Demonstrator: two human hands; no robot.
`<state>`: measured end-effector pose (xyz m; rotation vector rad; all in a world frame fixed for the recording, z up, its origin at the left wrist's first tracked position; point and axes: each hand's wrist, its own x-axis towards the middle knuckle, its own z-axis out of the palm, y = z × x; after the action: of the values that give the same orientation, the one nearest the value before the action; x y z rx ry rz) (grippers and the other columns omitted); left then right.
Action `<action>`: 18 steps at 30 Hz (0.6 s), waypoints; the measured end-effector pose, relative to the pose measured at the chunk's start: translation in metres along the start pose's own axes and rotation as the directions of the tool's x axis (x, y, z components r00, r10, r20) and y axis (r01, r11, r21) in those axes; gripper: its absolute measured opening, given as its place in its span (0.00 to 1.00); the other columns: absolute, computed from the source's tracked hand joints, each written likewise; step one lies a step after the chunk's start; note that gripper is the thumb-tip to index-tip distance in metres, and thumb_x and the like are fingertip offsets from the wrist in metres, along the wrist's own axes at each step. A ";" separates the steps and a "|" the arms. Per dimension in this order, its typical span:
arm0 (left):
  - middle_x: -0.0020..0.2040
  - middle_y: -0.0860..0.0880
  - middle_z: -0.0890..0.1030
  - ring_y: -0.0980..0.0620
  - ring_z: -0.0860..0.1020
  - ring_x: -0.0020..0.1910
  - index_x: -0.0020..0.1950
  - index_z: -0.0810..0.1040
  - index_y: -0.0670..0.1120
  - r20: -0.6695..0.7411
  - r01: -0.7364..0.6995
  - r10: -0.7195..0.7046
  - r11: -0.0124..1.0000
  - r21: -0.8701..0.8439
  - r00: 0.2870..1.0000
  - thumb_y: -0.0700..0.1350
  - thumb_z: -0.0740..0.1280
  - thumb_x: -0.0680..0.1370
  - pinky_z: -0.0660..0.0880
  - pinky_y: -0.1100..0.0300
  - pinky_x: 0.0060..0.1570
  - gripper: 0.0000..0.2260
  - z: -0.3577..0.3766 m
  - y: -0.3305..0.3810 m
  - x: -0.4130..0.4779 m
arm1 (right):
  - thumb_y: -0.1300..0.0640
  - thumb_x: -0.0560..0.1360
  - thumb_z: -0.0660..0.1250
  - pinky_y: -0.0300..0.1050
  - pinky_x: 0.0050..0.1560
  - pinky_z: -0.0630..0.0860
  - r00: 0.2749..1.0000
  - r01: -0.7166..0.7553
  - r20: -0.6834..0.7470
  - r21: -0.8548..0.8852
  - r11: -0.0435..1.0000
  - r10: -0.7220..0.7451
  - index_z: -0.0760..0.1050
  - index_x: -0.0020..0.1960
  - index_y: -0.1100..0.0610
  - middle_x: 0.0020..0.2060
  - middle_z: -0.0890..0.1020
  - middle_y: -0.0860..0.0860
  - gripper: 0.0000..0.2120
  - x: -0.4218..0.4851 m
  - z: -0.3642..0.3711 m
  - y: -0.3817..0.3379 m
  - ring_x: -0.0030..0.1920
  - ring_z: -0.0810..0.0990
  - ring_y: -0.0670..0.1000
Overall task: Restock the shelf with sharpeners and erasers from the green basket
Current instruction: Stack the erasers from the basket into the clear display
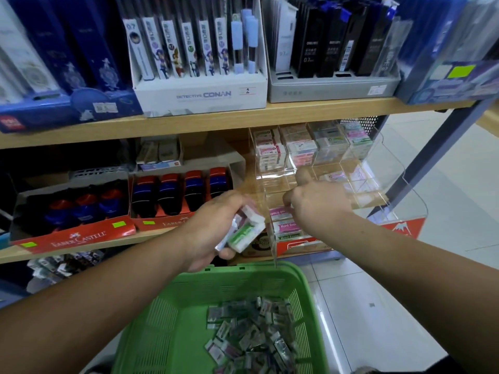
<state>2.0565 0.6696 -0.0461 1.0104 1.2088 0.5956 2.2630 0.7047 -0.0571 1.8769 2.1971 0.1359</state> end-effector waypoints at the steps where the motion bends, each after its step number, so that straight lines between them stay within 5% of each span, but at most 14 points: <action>1: 0.39 0.46 0.79 0.53 0.73 0.28 0.62 0.78 0.47 0.008 0.000 0.000 1.000 -0.003 1.000 0.52 0.61 0.86 0.58 0.63 0.23 0.11 0.001 0.001 -0.001 | 0.50 0.82 0.68 0.45 0.33 0.68 1.000 0.006 -0.023 0.071 0.997 -0.004 0.80 0.60 0.43 0.60 0.71 0.51 0.08 -0.001 -0.002 0.003 0.47 0.81 0.55; 3: 0.39 0.48 0.78 0.55 0.72 0.29 0.62 0.76 0.48 0.020 -0.024 0.024 1.000 -0.012 1.000 0.53 0.63 0.85 0.58 0.64 0.22 0.11 0.003 0.002 0.001 | 0.43 0.81 0.68 0.48 0.42 0.78 0.998 0.052 -0.061 0.412 0.909 -0.030 0.83 0.55 0.43 0.57 0.80 0.48 0.08 -0.006 -0.007 0.010 0.48 0.82 0.53; 6: 0.42 0.49 0.78 0.55 0.73 0.33 0.63 0.76 0.48 -0.009 -0.081 0.081 0.997 -0.009 0.997 0.53 0.64 0.84 0.60 0.64 0.23 0.12 0.012 -0.002 0.004 | 0.42 0.79 0.70 0.57 0.54 0.82 0.997 0.032 0.008 0.851 0.524 -0.074 0.84 0.43 0.49 0.41 0.86 0.52 0.13 -0.020 -0.015 0.010 0.44 0.85 0.55; 8: 0.48 0.48 0.78 0.55 0.74 0.34 0.64 0.76 0.49 -0.024 -0.089 0.089 0.996 -0.020 0.996 0.52 0.64 0.85 0.60 0.64 0.23 0.11 0.021 -0.003 0.008 | 0.46 0.81 0.69 0.48 0.42 0.80 0.995 0.002 0.038 0.909 0.417 -0.088 0.85 0.44 0.52 0.33 0.83 0.50 0.13 -0.028 -0.016 0.005 0.34 0.81 0.47; 10: 0.51 0.47 0.79 0.56 0.74 0.35 0.64 0.77 0.50 -0.006 -0.104 0.104 0.994 -0.038 0.995 0.50 0.64 0.85 0.60 0.64 0.23 0.10 0.025 -0.002 0.010 | 0.51 0.82 0.69 0.39 0.25 0.67 0.988 -0.106 0.131 0.961 0.256 -0.082 0.84 0.49 0.56 0.23 0.74 0.48 0.10 -0.033 -0.021 0.005 0.21 0.68 0.45; 13: 0.49 0.48 0.82 0.55 0.76 0.35 0.64 0.79 0.49 0.042 -0.114 0.117 0.991 -0.072 0.992 0.45 0.67 0.84 0.60 0.65 0.21 0.09 0.022 0.000 0.008 | 0.52 0.81 0.72 0.38 0.24 0.56 0.961 -0.223 0.242 0.964 0.149 -0.131 0.82 0.55 0.56 0.18 0.71 0.45 0.08 -0.040 -0.025 0.017 0.19 0.61 0.47; 18: 0.49 0.47 0.82 0.54 0.75 0.34 0.62 0.80 0.49 -0.003 -0.139 0.139 0.990 0.026 0.990 0.42 0.68 0.83 0.59 0.64 0.20 0.08 0.019 0.004 0.009 | 0.58 0.80 0.72 0.38 0.23 0.58 0.957 -0.253 0.267 0.959 0.124 -0.113 0.82 0.56 0.58 0.18 0.73 0.44 0.06 -0.043 -0.028 0.025 0.18 0.62 0.45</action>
<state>2.0782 0.6732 -0.0463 1.1223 1.1590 0.6925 2.2859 0.6690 -0.0191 2.2197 1.9965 -2.0265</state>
